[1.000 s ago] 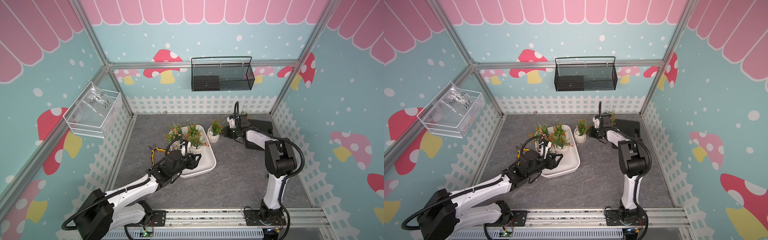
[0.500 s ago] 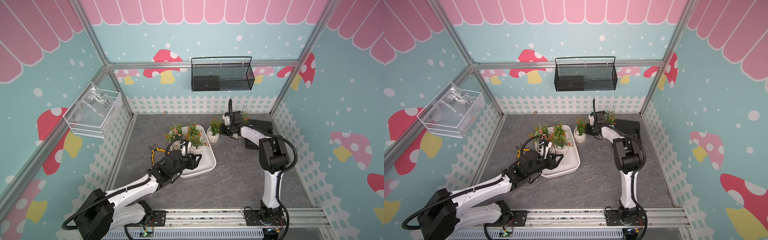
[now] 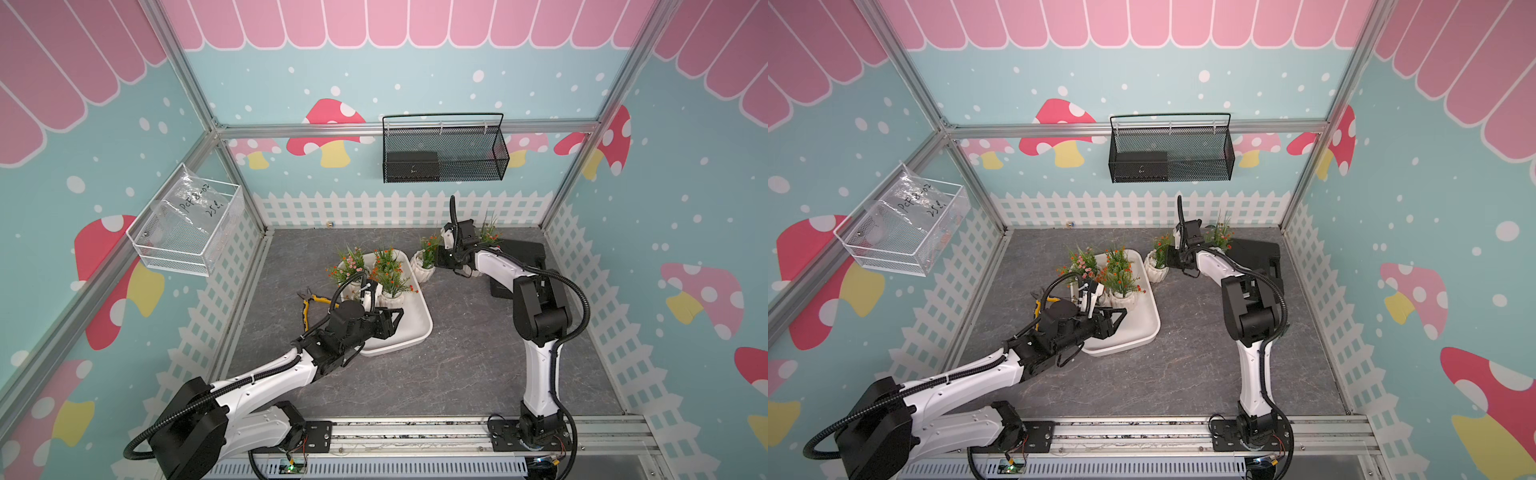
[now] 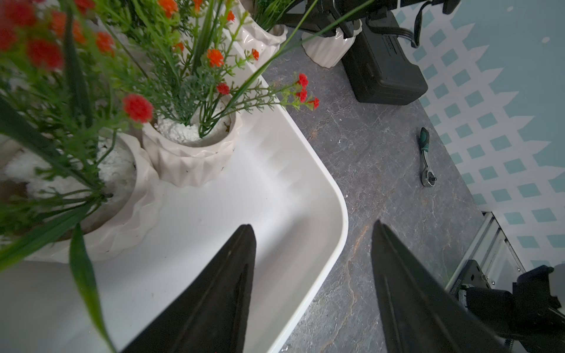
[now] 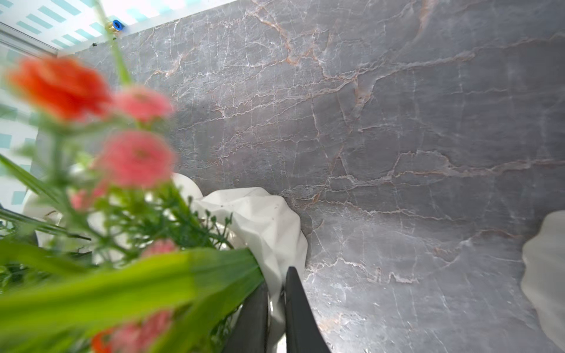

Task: Put the potted gypsophila into the storage box
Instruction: Pick up the baby's breath potted plant from the center of the board.

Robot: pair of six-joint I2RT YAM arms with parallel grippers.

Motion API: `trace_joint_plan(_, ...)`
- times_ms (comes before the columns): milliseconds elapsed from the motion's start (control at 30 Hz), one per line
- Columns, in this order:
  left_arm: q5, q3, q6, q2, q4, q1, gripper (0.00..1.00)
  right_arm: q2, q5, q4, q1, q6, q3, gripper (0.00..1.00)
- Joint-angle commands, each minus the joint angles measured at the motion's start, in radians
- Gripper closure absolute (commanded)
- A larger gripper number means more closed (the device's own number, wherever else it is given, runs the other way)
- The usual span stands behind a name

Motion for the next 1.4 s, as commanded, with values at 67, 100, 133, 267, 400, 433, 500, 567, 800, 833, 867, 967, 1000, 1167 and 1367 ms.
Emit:
trace_joint_plan(67,-0.032,0.018,0.021,-0.016,0.003,-0.008,0.38,-0.087,0.018,-0.055,0.010,0.006,-0.028,0.96)
trace_joint_plan(100,-0.034,0.019,0.023,-0.014,0.002,-0.008,0.38,-0.107,0.020,-0.054,0.010,0.008,-0.037,0.96)
trace_joint_plan(133,-0.035,0.019,0.023,-0.014,0.002,-0.009,0.38,-0.127,0.023,-0.054,0.010,0.009,-0.047,0.97)
trace_joint_plan(267,-0.040,0.024,0.028,-0.011,-0.003,-0.014,0.38,-0.203,0.037,-0.055,0.010,0.011,-0.089,0.99)
trace_joint_plan(400,-0.058,0.036,0.042,-0.014,-0.028,-0.023,0.38,-0.300,0.054,-0.055,0.010,0.018,-0.148,1.00)
trace_joint_plan(433,-0.064,0.039,0.046,-0.014,-0.035,-0.026,0.38,-0.323,0.058,-0.056,0.010,0.019,-0.165,1.00)
trace_joint_plan(500,-0.070,0.044,0.053,-0.016,-0.041,-0.030,0.38,-0.369,0.065,-0.063,0.010,0.021,-0.195,1.00)
trace_joint_plan(567,-0.073,0.040,0.061,-0.022,-0.035,-0.037,0.38,-0.416,0.067,-0.065,0.010,0.024,-0.224,1.00)
trace_joint_plan(800,-0.084,0.071,0.066,-0.043,-0.102,-0.042,0.38,-0.585,0.059,-0.099,0.013,0.020,-0.332,1.00)
trace_joint_plan(833,-0.085,0.084,0.066,-0.045,-0.127,-0.042,0.38,-0.608,0.062,-0.111,0.017,0.015,-0.344,1.00)
trace_joint_plan(867,-0.084,0.097,0.067,-0.046,-0.149,-0.042,0.38,-0.627,0.063,-0.121,0.020,0.010,-0.355,1.00)
trace_joint_plan(967,-0.053,0.137,0.073,-0.045,-0.204,-0.042,0.38,-0.684,0.060,-0.147,0.032,-0.008,-0.396,1.00)
trace_joint_plan(1000,-0.043,0.154,0.070,-0.039,-0.231,-0.042,0.38,-0.704,0.059,-0.154,0.037,-0.012,-0.410,1.00)
trace_joint_plan(1167,0.008,0.205,0.021,-0.031,-0.310,-0.042,0.38,-0.789,0.064,-0.176,0.075,-0.024,-0.482,1.00)
trace_joint_plan(1367,0.032,0.243,-0.018,-0.070,-0.455,-0.042,0.38,-0.812,0.056,-0.222,0.137,-0.047,-0.493,1.00)
